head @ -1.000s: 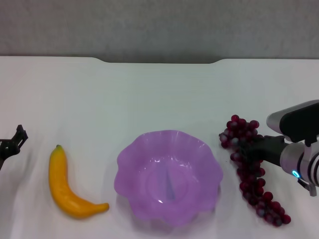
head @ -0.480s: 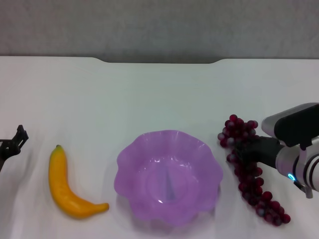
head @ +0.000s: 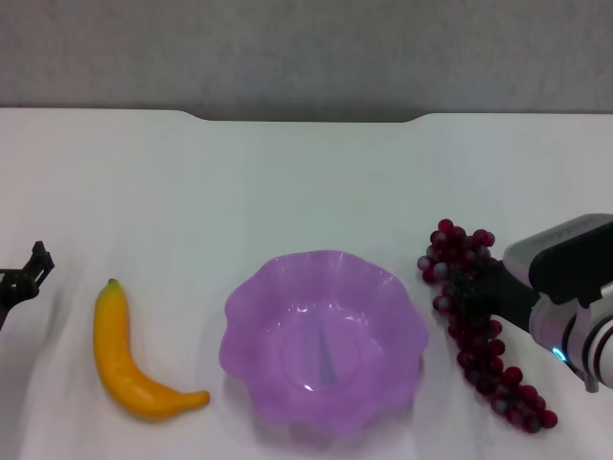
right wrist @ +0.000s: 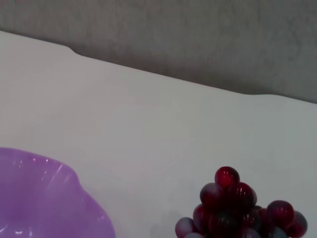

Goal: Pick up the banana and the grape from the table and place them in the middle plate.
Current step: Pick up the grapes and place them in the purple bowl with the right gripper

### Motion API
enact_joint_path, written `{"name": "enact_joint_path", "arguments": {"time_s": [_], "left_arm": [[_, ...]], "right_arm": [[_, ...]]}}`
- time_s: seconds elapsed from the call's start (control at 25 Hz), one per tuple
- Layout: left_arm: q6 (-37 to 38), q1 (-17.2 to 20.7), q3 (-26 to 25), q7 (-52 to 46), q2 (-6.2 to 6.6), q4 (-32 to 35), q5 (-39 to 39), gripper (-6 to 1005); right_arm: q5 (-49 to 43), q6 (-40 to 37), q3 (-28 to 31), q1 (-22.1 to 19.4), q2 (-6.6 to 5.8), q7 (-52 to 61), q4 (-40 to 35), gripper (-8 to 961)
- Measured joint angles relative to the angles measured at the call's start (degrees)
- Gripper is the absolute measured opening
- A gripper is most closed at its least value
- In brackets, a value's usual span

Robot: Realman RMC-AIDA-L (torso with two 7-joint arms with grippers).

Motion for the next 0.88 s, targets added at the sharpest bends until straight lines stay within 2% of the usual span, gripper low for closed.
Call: {"name": "enact_joint_path", "arguments": {"time_s": [0.56,0.88], "left_arm": [[0.0,0.0,0.1,0.0,0.0,-0.1,0.1,896],[0.0,0.0,0.0,0.0,0.04,-0.1,0.2,896]], "right_arm": [[0.0,-2.5,-1.6,-0.5,-0.06,-0.1,0.1,301],[-0.4,-10.0,-4.5,-2.8,-0.09,-0.2,0.4,282]]}}
